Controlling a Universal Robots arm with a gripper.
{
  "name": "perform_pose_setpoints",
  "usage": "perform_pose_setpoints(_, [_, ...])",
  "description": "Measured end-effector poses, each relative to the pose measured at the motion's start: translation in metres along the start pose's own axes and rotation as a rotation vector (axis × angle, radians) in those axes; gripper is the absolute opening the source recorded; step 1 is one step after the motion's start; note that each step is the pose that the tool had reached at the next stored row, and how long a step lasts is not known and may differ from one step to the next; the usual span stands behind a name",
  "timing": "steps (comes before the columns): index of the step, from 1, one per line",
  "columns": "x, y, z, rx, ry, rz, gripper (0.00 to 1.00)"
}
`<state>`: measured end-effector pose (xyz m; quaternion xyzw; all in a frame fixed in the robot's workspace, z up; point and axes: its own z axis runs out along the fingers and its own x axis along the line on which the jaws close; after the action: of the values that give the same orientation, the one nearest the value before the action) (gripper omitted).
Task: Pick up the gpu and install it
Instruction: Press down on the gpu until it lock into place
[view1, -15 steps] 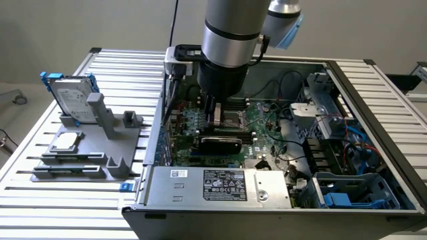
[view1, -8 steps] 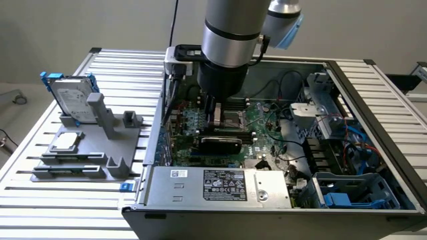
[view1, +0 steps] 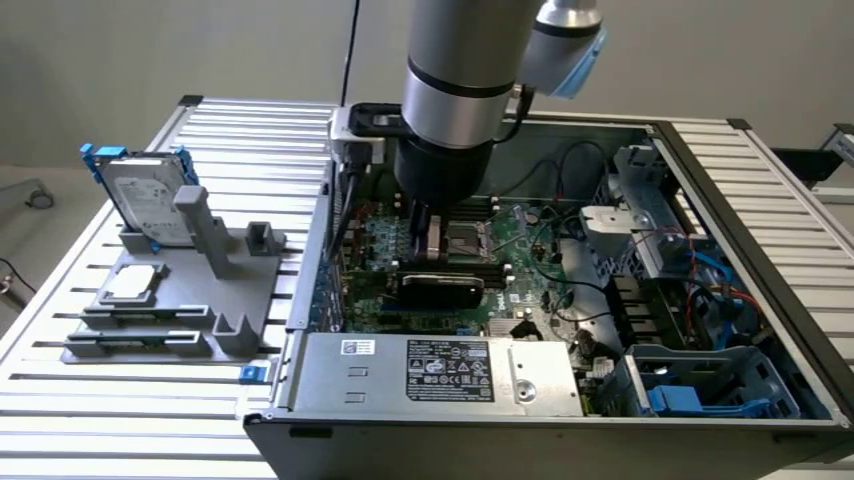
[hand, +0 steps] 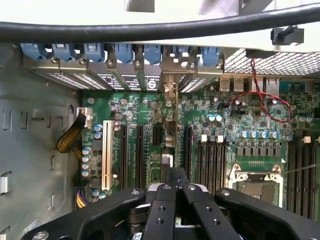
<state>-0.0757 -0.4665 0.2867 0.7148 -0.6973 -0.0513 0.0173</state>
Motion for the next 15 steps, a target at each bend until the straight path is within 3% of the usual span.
perform_pose_setpoints(3, [-0.001, 0.0022, 0.0041, 0.0129, 0.0005, -0.008, 0.11])
perform_pose_setpoints(8, [-0.003, 0.0043, 0.009, 0.0451, 0.0015, -0.018, 0.11])
perform_pose_setpoints(9, [-0.003, 0.0048, 0.0097, 0.0491, 0.0019, -0.019, 0.11])
perform_pose_setpoints(11, [-0.003, 0.0061, 0.0117, 0.0548, 0.0017, -0.02, 0.11])
perform_pose_setpoints(15, [-0.005, 0.0079, 0.013, 0.0555, 0.0017, -0.02, 0.11])
